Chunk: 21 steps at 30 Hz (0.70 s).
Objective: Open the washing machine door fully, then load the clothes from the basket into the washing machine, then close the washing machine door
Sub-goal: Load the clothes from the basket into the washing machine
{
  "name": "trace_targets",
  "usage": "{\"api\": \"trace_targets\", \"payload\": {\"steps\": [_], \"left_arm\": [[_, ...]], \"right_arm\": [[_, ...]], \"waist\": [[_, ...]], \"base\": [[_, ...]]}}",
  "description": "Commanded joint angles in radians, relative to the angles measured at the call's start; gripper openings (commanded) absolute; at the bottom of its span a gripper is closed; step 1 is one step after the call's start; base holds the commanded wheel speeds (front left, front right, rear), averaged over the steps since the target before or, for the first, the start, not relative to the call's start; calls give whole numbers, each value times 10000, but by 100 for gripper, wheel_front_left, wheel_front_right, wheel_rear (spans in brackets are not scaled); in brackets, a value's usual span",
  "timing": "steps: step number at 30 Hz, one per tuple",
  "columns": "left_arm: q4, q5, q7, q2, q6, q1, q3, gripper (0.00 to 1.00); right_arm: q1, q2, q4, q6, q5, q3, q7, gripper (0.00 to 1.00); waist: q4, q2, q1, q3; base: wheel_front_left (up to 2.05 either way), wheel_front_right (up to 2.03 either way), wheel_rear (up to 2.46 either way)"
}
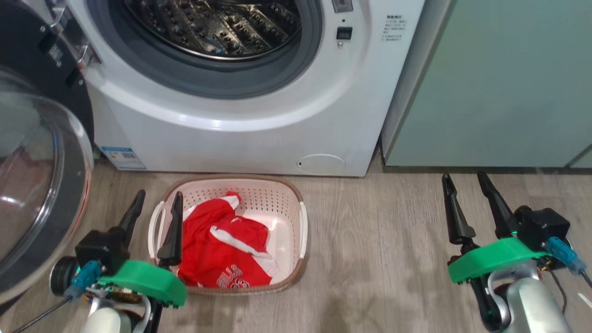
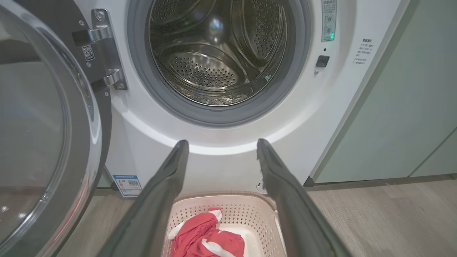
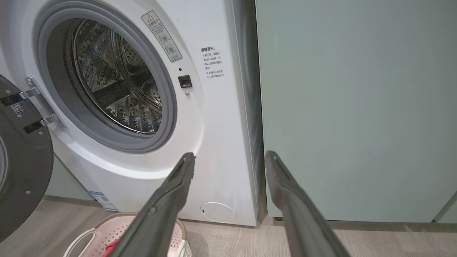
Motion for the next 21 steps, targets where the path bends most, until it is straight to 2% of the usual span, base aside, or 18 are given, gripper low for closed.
{"api": "trace_targets", "payload": {"steps": [1, 6, 21], "left_arm": [[-326, 8, -111, 174, 80, -436, 300, 100], [-345, 3, -149, 189, 118, -437, 249, 100], [-355, -70, -201, 256, 234, -481, 162, 100]], "right_arm": [[-325, 9, -351, 0, 80, 248, -65, 100], [-353, 9, -346, 0, 104, 268, -70, 100], [-429, 9, -341, 0, 98, 294, -89, 100]], "waist": [[2, 0, 0, 9], [10, 0, 0, 49], [-21, 0, 0, 137]], "base": [[113, -113, 0], [72, -72, 0], [0, 0, 0]]}}
